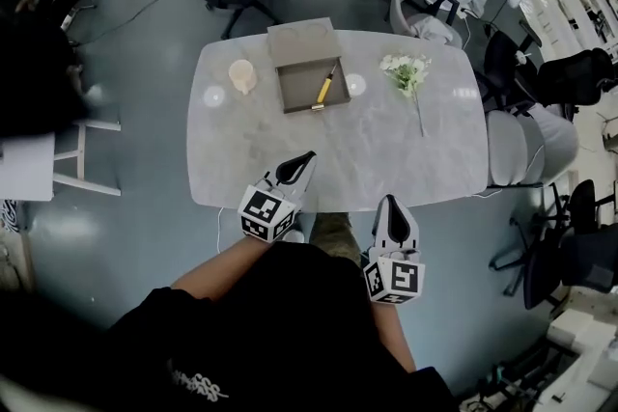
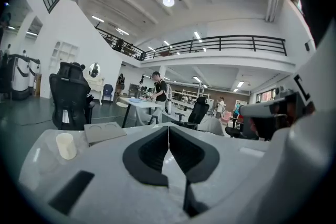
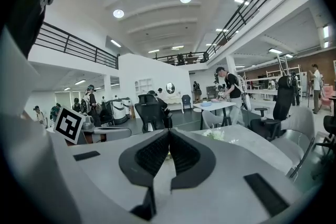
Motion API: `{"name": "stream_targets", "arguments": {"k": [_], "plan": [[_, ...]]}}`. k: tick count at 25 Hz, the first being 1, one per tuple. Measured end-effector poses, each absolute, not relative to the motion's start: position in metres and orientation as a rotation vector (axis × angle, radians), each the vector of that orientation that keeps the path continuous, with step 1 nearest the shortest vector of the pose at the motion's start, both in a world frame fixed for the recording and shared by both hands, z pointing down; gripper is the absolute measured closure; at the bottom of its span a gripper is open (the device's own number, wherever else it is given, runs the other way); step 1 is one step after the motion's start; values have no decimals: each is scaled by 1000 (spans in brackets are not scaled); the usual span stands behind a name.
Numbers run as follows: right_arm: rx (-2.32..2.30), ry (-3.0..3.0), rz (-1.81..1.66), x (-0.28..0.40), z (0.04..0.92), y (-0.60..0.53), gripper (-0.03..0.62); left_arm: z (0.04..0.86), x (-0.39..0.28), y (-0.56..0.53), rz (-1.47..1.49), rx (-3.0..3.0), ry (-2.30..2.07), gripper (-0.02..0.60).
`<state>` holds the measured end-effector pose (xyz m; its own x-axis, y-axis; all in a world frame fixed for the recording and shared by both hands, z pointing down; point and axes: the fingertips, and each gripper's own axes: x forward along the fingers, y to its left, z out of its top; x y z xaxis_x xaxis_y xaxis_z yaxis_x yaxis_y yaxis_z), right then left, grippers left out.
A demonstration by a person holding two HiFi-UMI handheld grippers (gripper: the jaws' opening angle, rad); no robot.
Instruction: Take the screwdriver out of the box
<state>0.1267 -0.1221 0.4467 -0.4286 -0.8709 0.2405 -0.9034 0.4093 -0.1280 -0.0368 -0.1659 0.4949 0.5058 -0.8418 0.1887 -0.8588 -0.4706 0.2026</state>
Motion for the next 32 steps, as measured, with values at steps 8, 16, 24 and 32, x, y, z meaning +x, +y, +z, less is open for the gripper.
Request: {"name": "stream_targets", "arguments": {"k": [8, 16, 24, 32], "plan": [[1494, -2519, 489, 153, 481, -237, 582, 547, -24, -277, 233, 2368, -1480, 565], [1365, -2575, 611, 148, 497, -320, 582, 623, -35, -355, 390, 2209, -1510, 563], [1169, -2554, 712, 150, 539, -343, 582, 692, -40, -411, 541, 2078, -1491, 561], [1077, -2582, 710, 151, 554, -371, 582, 743, -52, -464, 694, 2011, -1514, 452]]}}
